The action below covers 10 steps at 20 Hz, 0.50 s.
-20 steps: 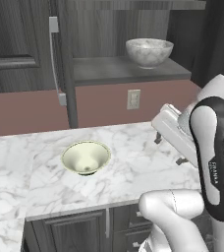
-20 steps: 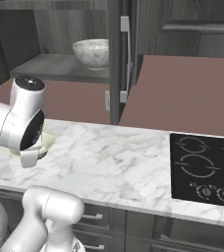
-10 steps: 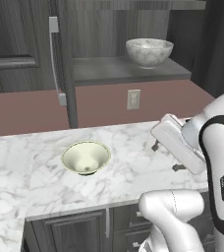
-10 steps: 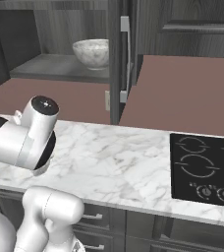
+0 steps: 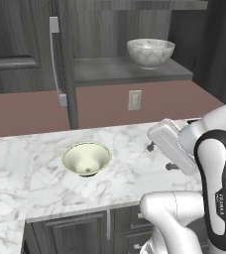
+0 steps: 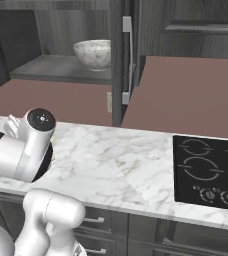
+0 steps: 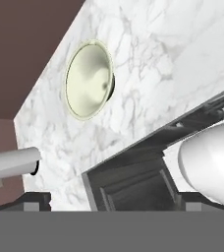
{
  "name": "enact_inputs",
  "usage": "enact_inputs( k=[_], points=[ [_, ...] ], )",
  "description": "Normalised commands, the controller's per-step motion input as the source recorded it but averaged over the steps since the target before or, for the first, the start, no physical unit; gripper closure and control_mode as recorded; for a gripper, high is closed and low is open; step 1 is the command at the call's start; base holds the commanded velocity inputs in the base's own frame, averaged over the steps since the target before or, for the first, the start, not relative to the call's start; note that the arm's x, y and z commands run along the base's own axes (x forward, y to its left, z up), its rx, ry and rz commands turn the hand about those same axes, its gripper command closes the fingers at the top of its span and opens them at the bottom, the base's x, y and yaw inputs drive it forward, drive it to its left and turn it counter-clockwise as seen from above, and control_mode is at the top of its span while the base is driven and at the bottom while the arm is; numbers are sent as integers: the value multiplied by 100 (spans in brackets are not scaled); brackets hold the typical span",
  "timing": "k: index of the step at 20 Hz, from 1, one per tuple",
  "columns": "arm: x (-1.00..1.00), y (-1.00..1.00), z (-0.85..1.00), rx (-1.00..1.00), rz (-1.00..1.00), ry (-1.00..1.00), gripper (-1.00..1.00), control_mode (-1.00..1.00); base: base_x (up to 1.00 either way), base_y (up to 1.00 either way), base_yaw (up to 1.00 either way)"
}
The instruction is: Open the cabinet. Pick the bowls from the counter and place them in the cabinet. Then close the cabinet.
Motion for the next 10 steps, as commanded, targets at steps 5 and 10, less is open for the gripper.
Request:
enact_inputs(
  k=[5,10],
  points=[
    [30,4,-8,15,0,-2,-100,-100,0,0,0],
    [40,2,-27,9,4,0,-100,-100,0,0,0]
  ],
)
